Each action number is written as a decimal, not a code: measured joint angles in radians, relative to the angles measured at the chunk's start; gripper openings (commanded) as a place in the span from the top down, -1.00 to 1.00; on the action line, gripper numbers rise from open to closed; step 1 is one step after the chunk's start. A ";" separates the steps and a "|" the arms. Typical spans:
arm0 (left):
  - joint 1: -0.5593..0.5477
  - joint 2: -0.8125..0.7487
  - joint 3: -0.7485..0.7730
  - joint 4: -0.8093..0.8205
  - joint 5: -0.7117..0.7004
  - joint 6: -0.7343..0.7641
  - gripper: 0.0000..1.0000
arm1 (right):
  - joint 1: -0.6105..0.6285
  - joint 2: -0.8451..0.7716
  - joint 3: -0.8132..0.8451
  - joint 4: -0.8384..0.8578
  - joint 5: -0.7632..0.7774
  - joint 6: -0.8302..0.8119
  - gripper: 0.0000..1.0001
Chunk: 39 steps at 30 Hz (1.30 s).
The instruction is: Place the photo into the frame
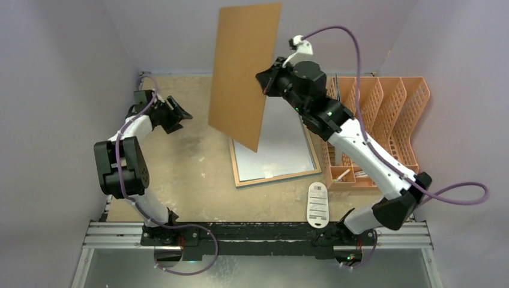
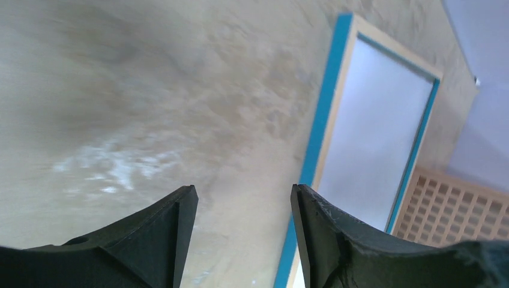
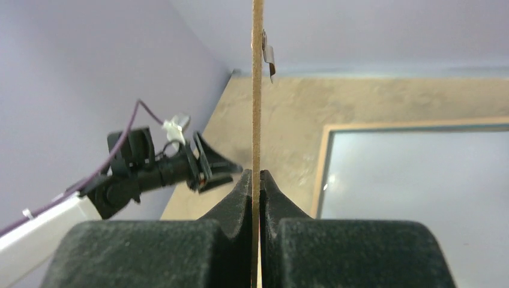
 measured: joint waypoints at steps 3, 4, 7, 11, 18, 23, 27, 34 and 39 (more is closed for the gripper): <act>-0.087 0.000 -0.003 0.008 0.011 0.001 -0.24 | -0.005 -0.063 -0.006 0.003 0.097 -0.047 1.00; -0.114 -0.001 -0.007 0.014 0.009 0.000 -0.25 | -0.005 -0.078 -0.006 0.002 0.139 -0.066 1.00; -0.232 -0.003 -0.030 0.036 -0.011 0.000 -0.24 | -0.005 -0.100 -0.006 -0.004 0.227 -0.108 1.00; -0.379 0.000 -0.046 0.050 -0.038 -0.002 -0.21 | -0.005 -0.113 -0.006 -0.034 0.314 -0.152 1.00; -0.518 0.084 -0.010 0.060 -0.124 0.008 0.06 | -0.005 -0.137 -0.011 -0.053 0.377 -0.173 1.00; -0.537 0.138 0.018 0.024 -0.209 0.029 0.17 | -0.005 -0.143 -0.013 -0.066 0.387 -0.169 1.00; -0.538 0.148 0.018 0.006 -0.240 0.044 0.27 | -0.005 -0.143 -0.017 -0.077 0.394 -0.165 1.00; -0.548 0.164 0.034 0.000 -0.246 0.066 0.39 | -0.005 -0.145 -0.029 -0.085 0.394 -0.152 1.00; -0.549 0.164 0.045 -0.027 -0.265 0.114 0.38 | -0.005 -0.144 -0.028 -0.101 0.391 -0.148 1.00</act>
